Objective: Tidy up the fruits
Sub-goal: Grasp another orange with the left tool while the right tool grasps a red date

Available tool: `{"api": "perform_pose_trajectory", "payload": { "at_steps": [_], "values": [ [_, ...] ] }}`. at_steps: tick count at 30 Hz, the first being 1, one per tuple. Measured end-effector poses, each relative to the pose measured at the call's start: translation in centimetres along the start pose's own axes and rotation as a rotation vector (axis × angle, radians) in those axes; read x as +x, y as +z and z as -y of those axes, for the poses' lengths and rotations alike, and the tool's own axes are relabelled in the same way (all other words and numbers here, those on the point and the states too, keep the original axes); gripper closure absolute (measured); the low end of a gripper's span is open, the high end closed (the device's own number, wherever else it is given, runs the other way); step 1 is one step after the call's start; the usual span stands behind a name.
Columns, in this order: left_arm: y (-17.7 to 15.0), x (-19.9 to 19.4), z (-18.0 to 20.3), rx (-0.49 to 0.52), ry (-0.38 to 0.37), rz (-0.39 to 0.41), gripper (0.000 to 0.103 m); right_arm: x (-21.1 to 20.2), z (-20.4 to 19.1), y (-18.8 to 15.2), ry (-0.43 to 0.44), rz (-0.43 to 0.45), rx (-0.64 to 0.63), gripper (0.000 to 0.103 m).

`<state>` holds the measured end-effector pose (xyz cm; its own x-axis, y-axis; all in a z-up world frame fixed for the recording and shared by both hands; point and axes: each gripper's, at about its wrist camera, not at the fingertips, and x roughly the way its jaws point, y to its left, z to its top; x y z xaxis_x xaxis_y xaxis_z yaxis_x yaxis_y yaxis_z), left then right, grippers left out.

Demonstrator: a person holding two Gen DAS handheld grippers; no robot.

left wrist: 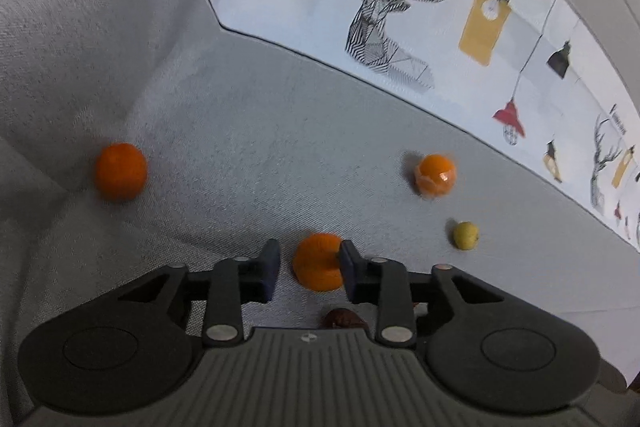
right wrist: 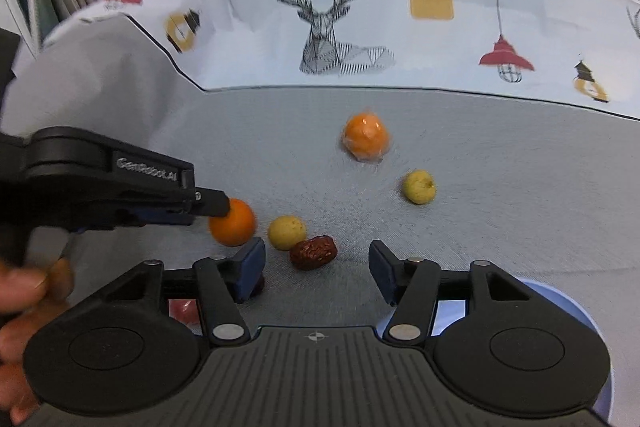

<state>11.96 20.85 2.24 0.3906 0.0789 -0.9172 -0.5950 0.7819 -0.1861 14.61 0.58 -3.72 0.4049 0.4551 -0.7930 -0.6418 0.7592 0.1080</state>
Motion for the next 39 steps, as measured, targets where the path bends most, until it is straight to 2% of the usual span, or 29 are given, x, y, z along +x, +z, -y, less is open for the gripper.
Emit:
{"api": "perform_pose_trajectory", "payload": {
  "at_steps": [4, 11, 12, 14, 16, 18, 19, 21, 23, 25, 30, 39],
  "values": [
    [0.2, 0.7, 0.7, 0.011, -0.008, -0.006, 0.061, 2.3, -0.3, 0.2, -0.012, -0.050, -0.021, 0.043],
    [0.0, 1.4, 2.0, 0.042, -0.011, -0.015, 0.060, 4.2, -0.7, 0.3, -0.036, -0.091, -0.053, 0.046],
    [0.0, 1.5, 2.1, 0.042, -0.012, -0.017, 0.060, 4.2, -0.6, 0.3, -0.033, -0.094, -0.049, 0.048],
    [-0.1, 1.6, 2.3, 0.052, -0.012, -0.021, 0.060, 4.2, -0.7, 0.3, -0.030, -0.092, -0.053, 0.062],
    [-0.2, 1.6, 2.6, 0.063, -0.011, -0.023, 0.060, 4.2, -0.8, 0.4, -0.025, -0.089, -0.059, 0.069],
    [-0.3, 1.6, 2.8, 0.080, -0.009, -0.024, 0.063, 3.9, -0.6, 0.4, -0.021, -0.080, -0.049, 0.069],
    [-0.4, 1.6, 2.9, 0.088, -0.011, -0.021, 0.071, 3.7, -0.6, 0.5, -0.021, -0.074, -0.044, 0.069],
    [-0.4, 1.2, 3.2, 0.108, 0.002, 0.000, 0.071, 3.3, -0.7, 0.8, -0.016, -0.063, -0.039, 0.069],
    [-0.3, 0.7, 3.3, 0.132, 0.056, 0.040, 0.072, 2.8, -0.9, 1.0, -0.017, -0.050, -0.047, 0.069],
    [-0.1, 0.5, 2.9, 0.107, 0.056, 0.050, 0.071, 2.7, -1.0, 1.1, -0.024, -0.047, -0.053, 0.069],
    [-0.3, 1.5, 2.7, 0.091, 0.028, -0.015, 0.069, 4.1, -0.2, 0.5, -0.048, -0.128, -0.017, 0.069],
    [-0.4, 1.5, 3.1, 0.121, 0.036, -0.006, 0.071, 3.7, -0.3, 0.6, -0.046, -0.113, -0.025, 0.069]
  ]
}}
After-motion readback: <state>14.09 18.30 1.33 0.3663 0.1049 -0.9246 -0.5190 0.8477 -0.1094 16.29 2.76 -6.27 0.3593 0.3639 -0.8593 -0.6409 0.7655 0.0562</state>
